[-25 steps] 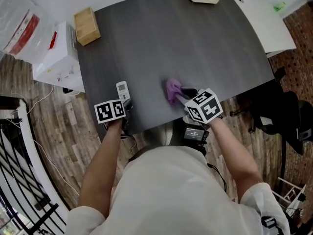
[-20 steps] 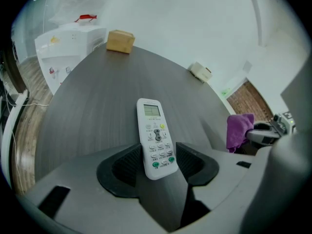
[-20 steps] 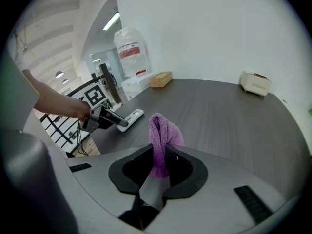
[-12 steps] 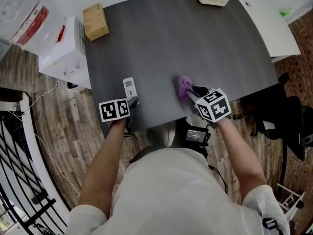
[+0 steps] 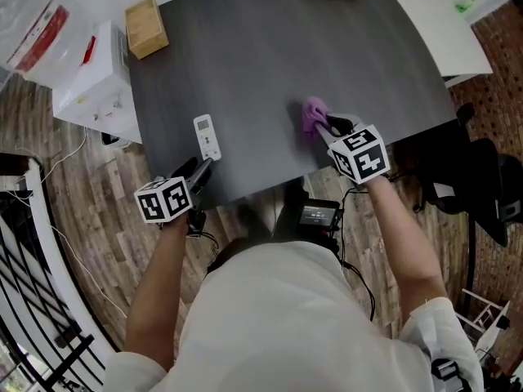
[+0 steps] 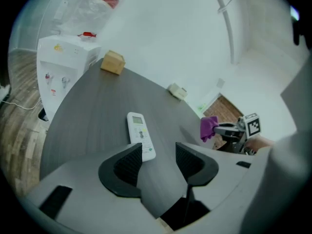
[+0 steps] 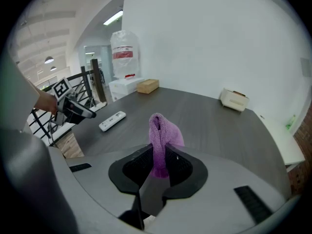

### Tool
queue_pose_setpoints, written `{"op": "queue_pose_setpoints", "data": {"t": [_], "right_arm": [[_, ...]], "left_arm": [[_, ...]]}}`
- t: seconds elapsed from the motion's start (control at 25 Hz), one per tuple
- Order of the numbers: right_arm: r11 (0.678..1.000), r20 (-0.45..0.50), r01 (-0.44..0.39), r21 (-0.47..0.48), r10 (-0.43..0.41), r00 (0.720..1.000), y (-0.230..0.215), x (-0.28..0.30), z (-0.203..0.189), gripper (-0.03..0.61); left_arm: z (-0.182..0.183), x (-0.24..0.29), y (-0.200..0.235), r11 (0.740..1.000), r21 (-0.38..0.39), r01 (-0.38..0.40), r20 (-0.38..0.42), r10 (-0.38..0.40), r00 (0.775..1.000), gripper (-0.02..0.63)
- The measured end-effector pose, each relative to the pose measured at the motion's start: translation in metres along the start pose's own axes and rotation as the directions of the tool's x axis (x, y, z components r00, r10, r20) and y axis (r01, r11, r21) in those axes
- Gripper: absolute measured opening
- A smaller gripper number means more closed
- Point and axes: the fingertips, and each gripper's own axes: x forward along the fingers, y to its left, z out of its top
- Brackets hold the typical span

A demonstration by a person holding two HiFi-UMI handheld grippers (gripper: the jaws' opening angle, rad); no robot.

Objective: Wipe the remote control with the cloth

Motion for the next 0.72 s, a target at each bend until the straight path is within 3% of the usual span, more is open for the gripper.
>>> {"op": "queue_pose_setpoints", "data": {"t": [0.08,0.12,0.24,0.32,0.4,0.52,0.6,0.72], "right_arm": [[1.000,0.025,0.014,0.001,-0.014,1.000,0.005,-0.013,0.001,0.072],[1.000,0.038,0.016,0.003,-0.016,0.999,0.009,-0.020,0.001,0.072],[1.000,0.088,0.007,0.019,-0.008,0.996,0.022,-0.041,0.002,0.072],[0.998,0.139,-0.003,0.070,-0.007,0.990,0.027,-0.057,0.004,0.072],[0.991,0.190,-0.025,0.134,0.000,0.982,0.031,-0.073,0.003,0.072],[0.991,0.220,-0.058,0.118,0.031,0.975,0.040,-0.096,-0.005,0.072],[0.995,0.230,-0.069,0.077,0.050,0.972,0.044,-0.112,-0.012,0.072],[0.993,0.259,-0.106,0.059,0.088,0.962,0.054,-0.146,-0.032,0.072]], "left_arm": [[0.011,-0.020,-0.019,0.997,0.029,0.078,0.127,-0.081,0.989,0.200],[0.020,-0.032,-0.030,0.992,0.039,0.121,0.210,-0.127,0.969,0.184],[0.048,-0.072,-0.057,0.973,0.009,0.233,0.450,-0.212,0.868,0.167],[0.064,-0.095,-0.068,0.974,0.011,0.228,0.563,-0.194,0.803,0.158],[0.076,-0.117,-0.081,0.990,0.081,0.116,0.630,-0.141,0.763,0.114],[0.085,-0.147,-0.108,0.980,0.189,-0.068,0.699,-0.085,0.710,0.083],[0.082,-0.163,-0.130,0.979,0.187,-0.079,0.728,-0.084,0.681,0.067],[0.052,-0.180,-0.172,0.986,0.162,0.031,0.734,-0.141,0.664,0.046]]}}
